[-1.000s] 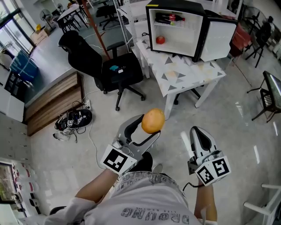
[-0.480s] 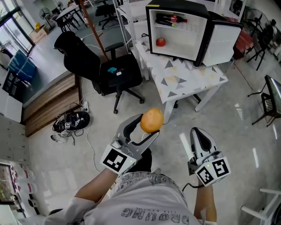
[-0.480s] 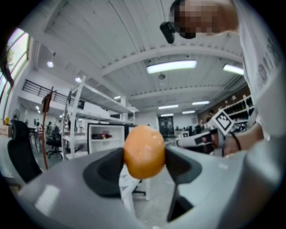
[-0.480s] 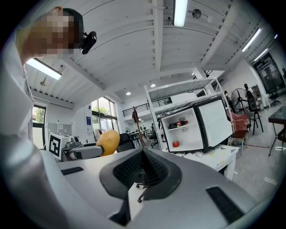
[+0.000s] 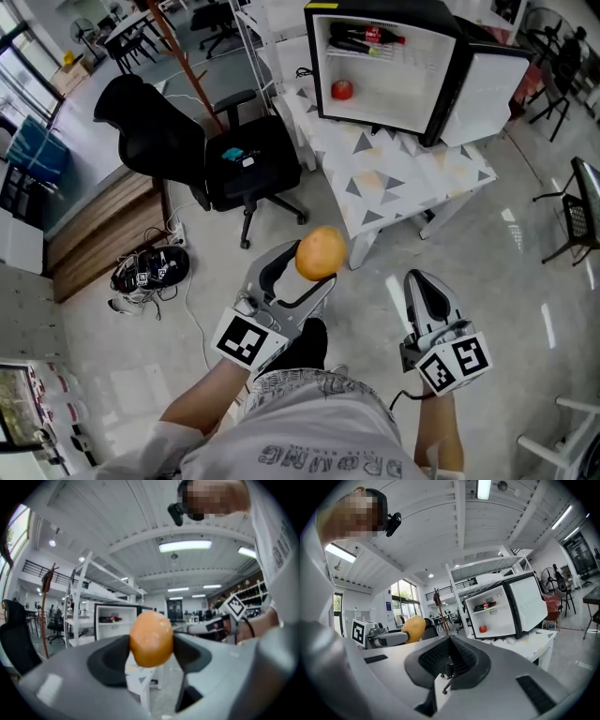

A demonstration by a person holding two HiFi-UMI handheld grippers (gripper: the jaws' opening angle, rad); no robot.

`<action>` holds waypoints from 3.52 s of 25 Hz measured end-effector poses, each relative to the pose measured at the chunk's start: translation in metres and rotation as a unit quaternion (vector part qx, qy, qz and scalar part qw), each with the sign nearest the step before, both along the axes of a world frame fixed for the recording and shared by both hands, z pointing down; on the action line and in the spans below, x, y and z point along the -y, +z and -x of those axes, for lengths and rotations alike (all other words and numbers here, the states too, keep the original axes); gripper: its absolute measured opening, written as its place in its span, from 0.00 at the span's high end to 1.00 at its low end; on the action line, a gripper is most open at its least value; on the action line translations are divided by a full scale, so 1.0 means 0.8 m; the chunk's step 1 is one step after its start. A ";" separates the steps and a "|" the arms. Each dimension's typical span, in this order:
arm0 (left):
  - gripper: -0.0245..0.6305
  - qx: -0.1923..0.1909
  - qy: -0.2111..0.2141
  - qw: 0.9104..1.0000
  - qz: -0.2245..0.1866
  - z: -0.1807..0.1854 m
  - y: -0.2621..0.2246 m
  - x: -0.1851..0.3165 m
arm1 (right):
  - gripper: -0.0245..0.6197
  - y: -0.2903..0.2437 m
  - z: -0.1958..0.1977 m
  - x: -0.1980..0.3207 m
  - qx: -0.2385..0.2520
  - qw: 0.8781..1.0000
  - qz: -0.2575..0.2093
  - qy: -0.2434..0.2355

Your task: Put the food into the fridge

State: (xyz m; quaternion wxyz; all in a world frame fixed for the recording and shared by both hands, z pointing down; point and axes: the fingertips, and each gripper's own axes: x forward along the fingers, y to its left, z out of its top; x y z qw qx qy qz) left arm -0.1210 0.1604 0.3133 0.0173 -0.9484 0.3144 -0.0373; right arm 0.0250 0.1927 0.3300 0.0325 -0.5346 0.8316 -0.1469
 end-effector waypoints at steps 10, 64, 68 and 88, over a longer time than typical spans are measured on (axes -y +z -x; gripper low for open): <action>0.51 -0.006 0.008 1.000 0.015 -0.001 0.015 0.111 | 0.96 0.012 0.003 0.105 -0.005 1.000 0.019 0.009; 0.51 0.035 0.081 0.996 0.032 -0.085 0.039 0.415 | 0.96 0.011 -0.055 0.394 0.008 0.997 0.034 0.065; 0.51 0.041 0.076 0.996 0.033 -0.113 0.044 0.434 | 0.96 0.014 -0.079 0.414 0.011 0.998 0.034 0.058; 0.51 0.112 0.087 0.990 0.023 -0.230 0.100 0.538 | 0.96 0.064 -0.163 0.488 0.042 0.997 0.048 0.036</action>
